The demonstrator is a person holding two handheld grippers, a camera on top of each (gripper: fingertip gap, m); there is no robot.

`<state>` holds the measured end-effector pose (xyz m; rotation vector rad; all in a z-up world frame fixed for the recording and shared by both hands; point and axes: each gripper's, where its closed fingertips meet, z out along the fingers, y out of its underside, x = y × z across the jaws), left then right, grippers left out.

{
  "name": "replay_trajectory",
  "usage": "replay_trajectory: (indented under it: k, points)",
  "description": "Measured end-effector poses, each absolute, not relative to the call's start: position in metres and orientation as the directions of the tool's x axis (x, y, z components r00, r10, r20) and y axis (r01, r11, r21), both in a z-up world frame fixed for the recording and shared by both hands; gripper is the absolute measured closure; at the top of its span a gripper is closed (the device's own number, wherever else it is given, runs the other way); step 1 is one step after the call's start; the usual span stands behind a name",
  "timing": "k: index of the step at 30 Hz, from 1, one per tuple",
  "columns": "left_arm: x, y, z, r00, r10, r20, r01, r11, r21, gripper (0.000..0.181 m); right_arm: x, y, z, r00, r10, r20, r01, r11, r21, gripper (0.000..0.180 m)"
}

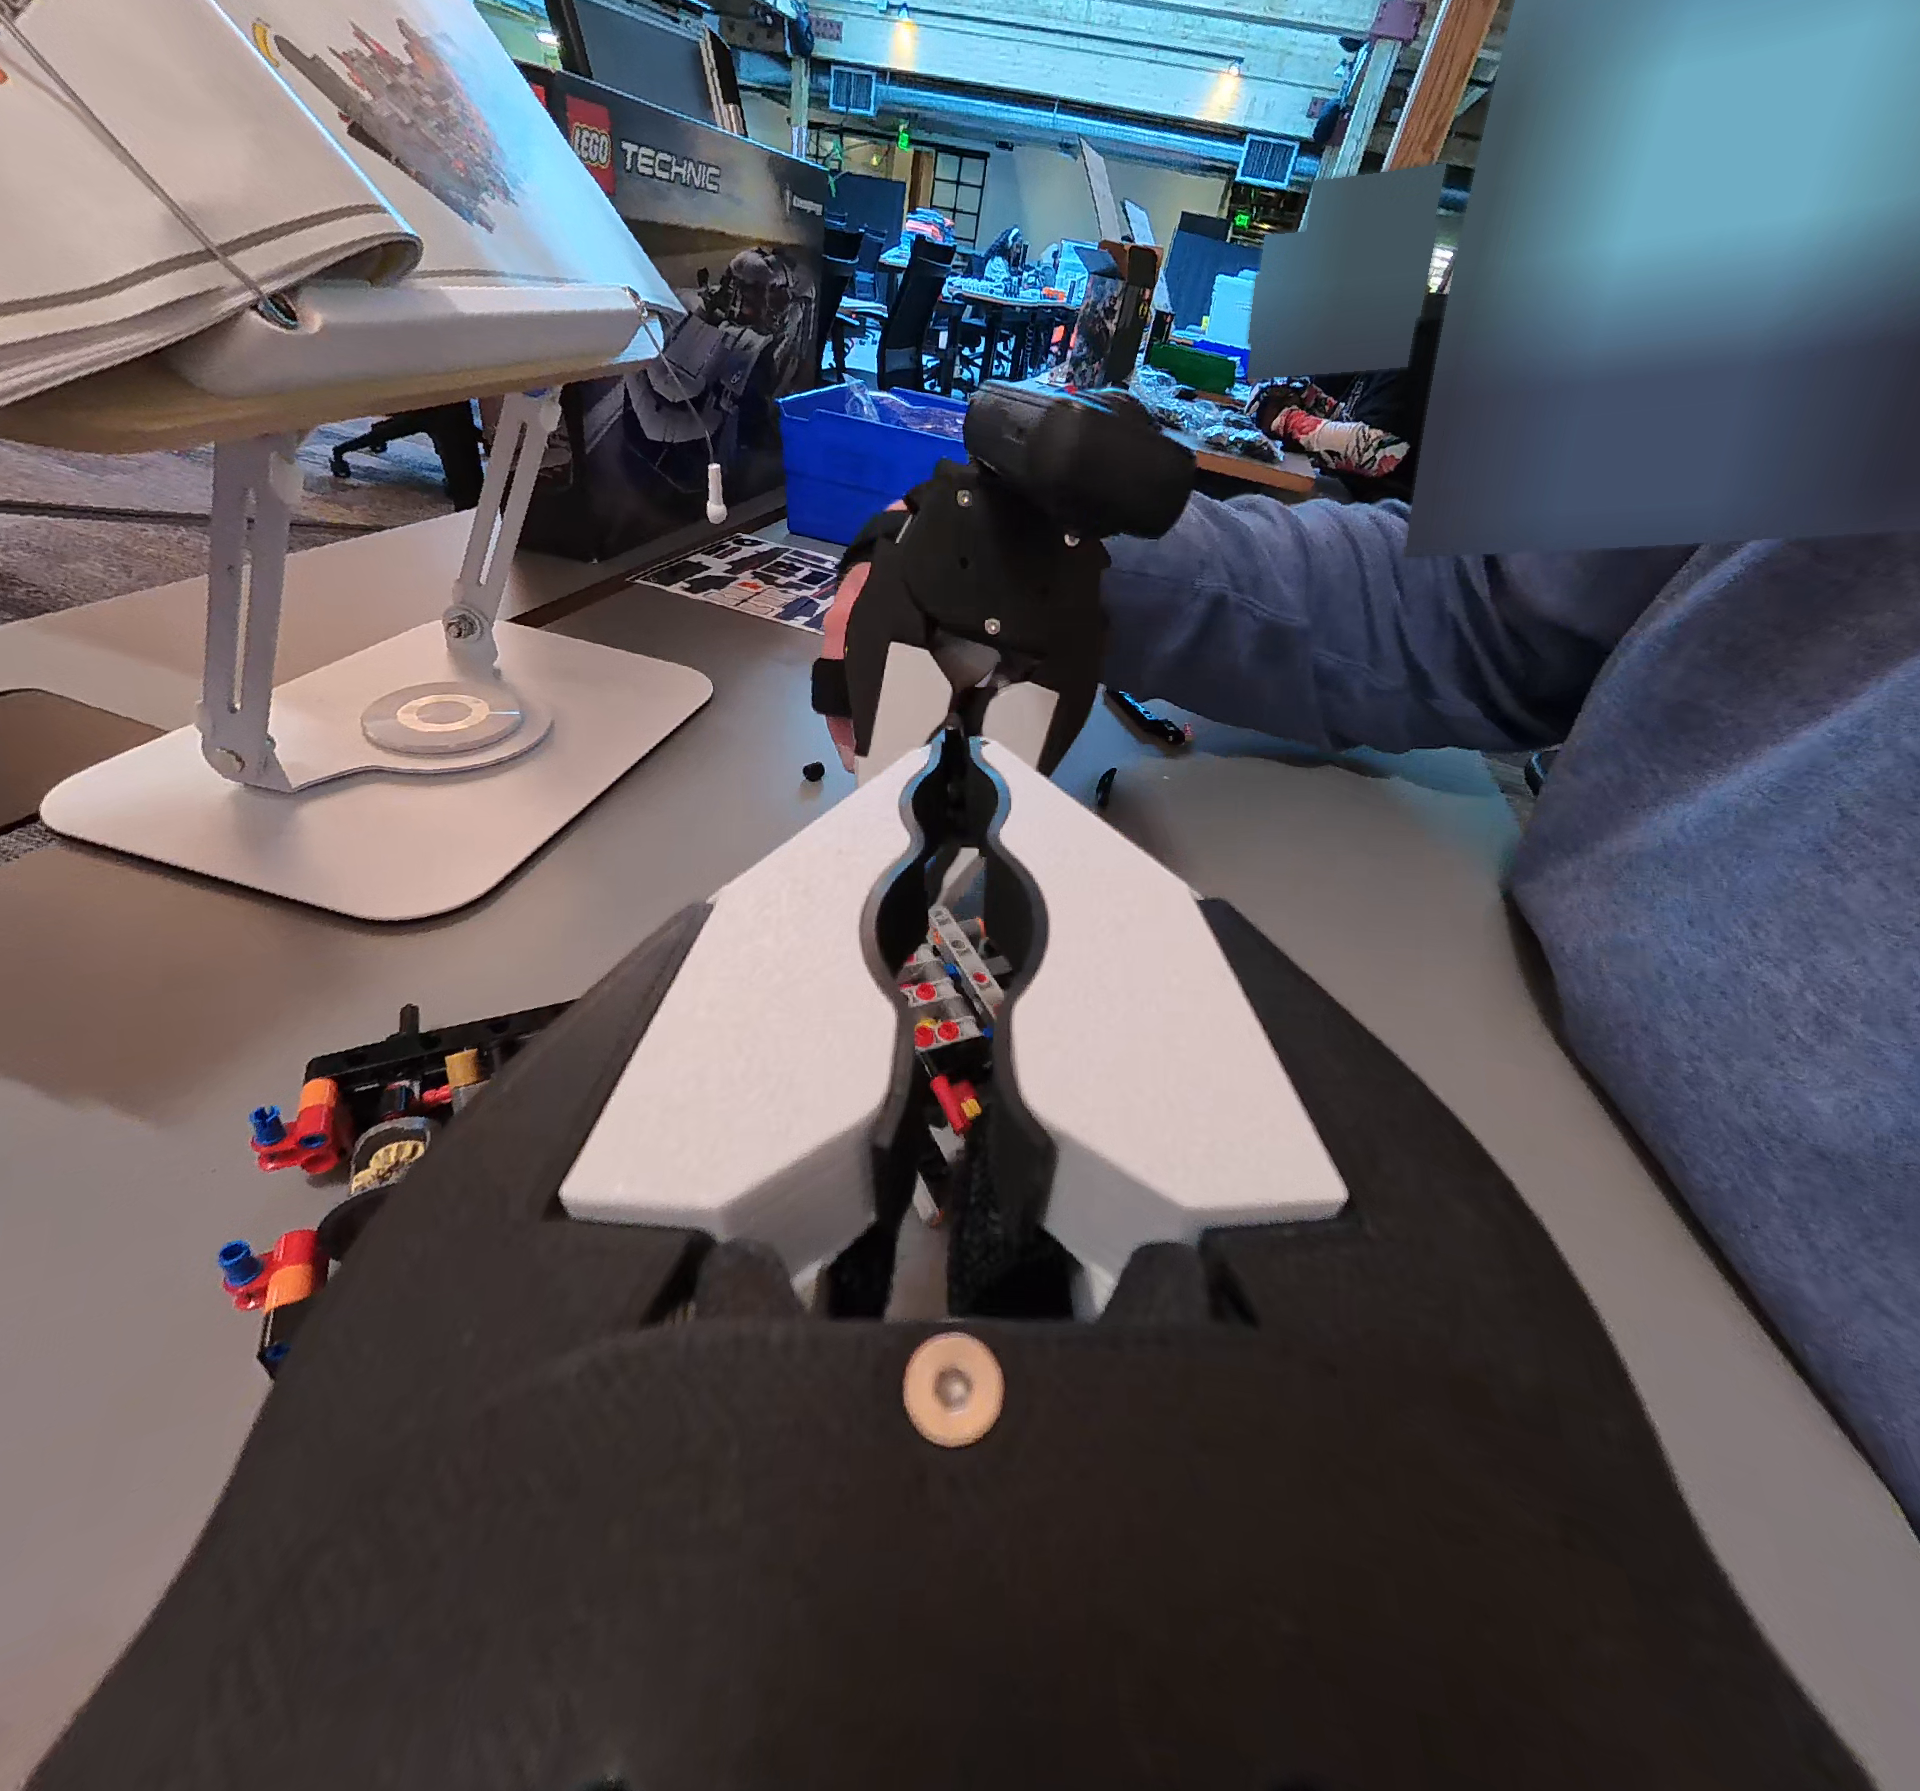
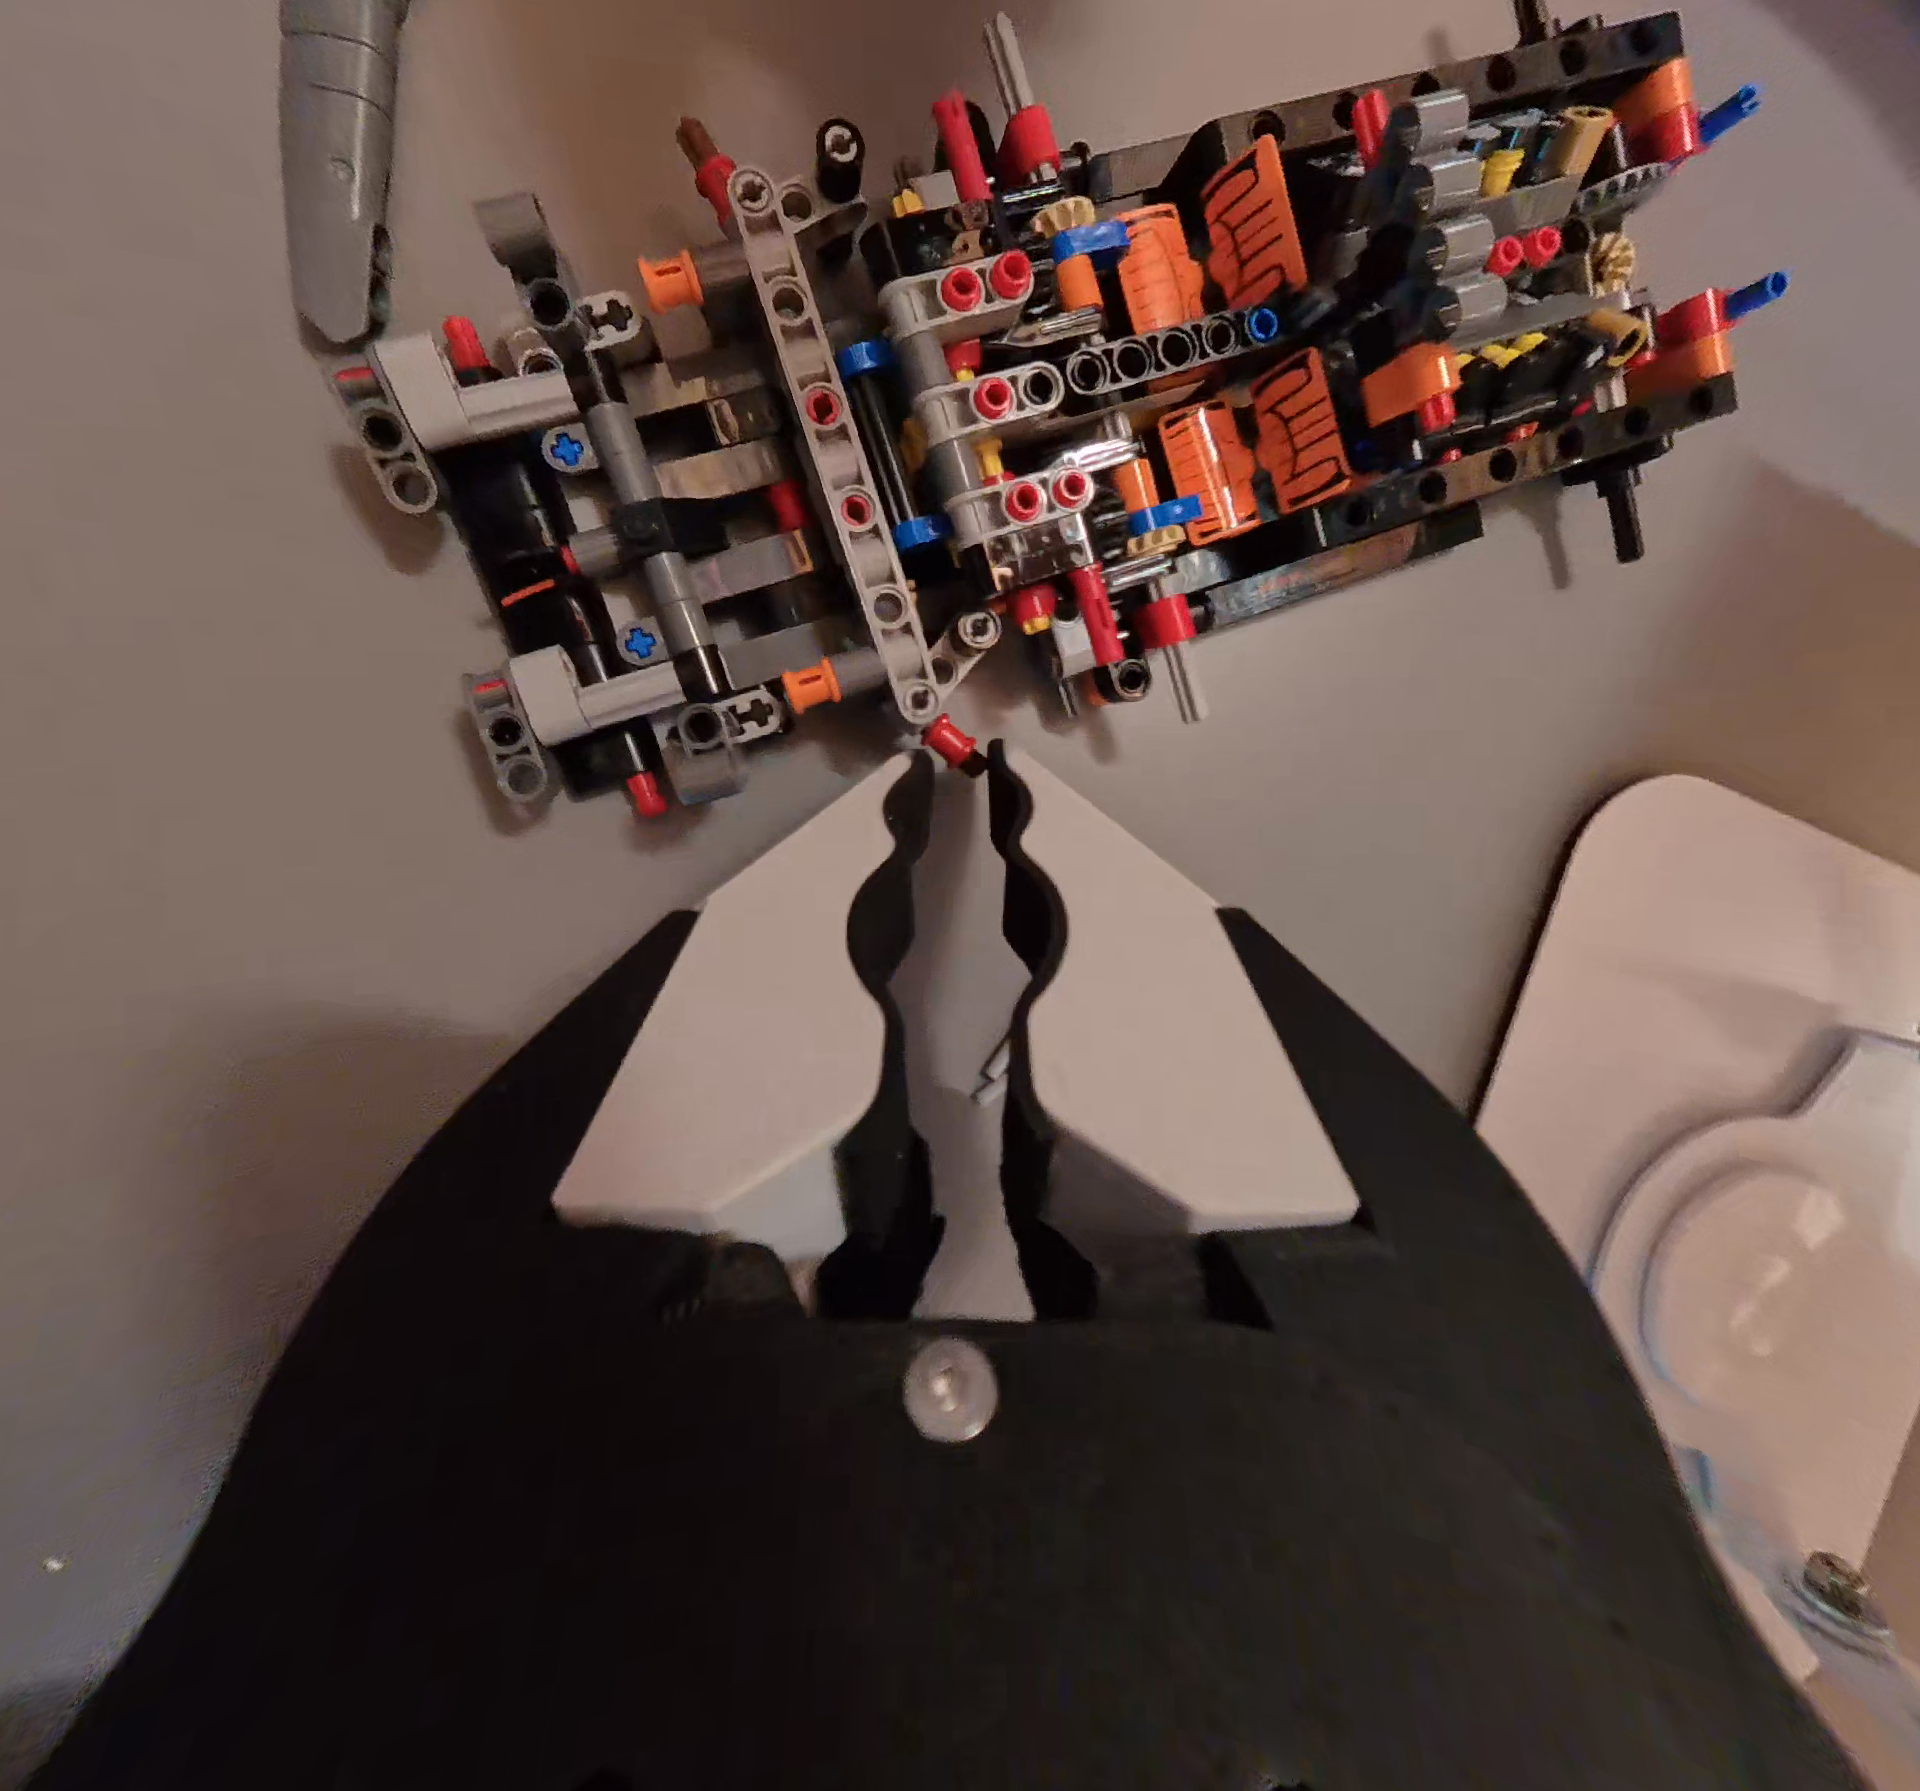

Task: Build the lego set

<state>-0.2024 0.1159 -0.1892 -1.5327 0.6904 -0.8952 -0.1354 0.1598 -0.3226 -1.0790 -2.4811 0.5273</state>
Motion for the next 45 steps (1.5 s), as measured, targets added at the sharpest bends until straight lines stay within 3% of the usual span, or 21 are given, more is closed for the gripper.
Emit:
replay_trajectory:
  k: [16, 21, 24, 28, 31, 39, 45]
  points:
    - [-0.200, 0.115, -0.191, 0.529, -0.834, 0.157, 0.050, -0.154, -0.987, 0.181, -0.126, 0.159, -0.324, -0.524, 0.834, 0.176, 0.717, 0.543, -0.438, 0.177]
    - [-0.197, 0.116, -0.191, 0.522, -0.837, 0.167, 0.058, -0.160, -0.985, 0.181, -0.125, 0.166, -0.317, -0.472, 0.862, 0.185, 0.739, 0.501, -0.450, 0.159]
    - [-0.195, 0.116, -0.189, 0.511, -0.841, 0.179, 0.077, -0.163, -0.984, 0.181, -0.126, 0.169, -0.297, -0.409, 0.894, 0.185, 0.733, 0.442, -0.517, 0.155]
    - [-0.191, 0.116, -0.188, 0.495, -0.848, 0.190, 0.090, -0.167, -0.982, 0.181, -0.144, 0.143, -0.249, -0.355, 0.928, 0.113, 0.608, 0.322, -0.726, 0.147]
    - [-0.186, 0.116, -0.188, 0.487, -0.852, 0.193, 0.091, -0.170, -0.981, 0.181, -0.158, 0.128, -0.224, -0.325, 0.944, 0.051, 0.529, 0.226, -0.818, 0.140]
    - [-0.177, 0.114, -0.187, 0.469, -0.864, 0.184, 0.079, -0.166, -0.983, 0.181, -0.179, 0.111, -0.223, -0.313, 0.950, -0.003, 0.523, 0.170, -0.835, 0.140]
    - [-0.175, 0.112, -0.187, 0.457, -0.870, 0.187, 0.081, -0.168, -0.982, 0.181, -0.181, 0.106, -0.225, -0.323, 0.946, -0.033, 0.526, 0.151, -0.837, 0.156]
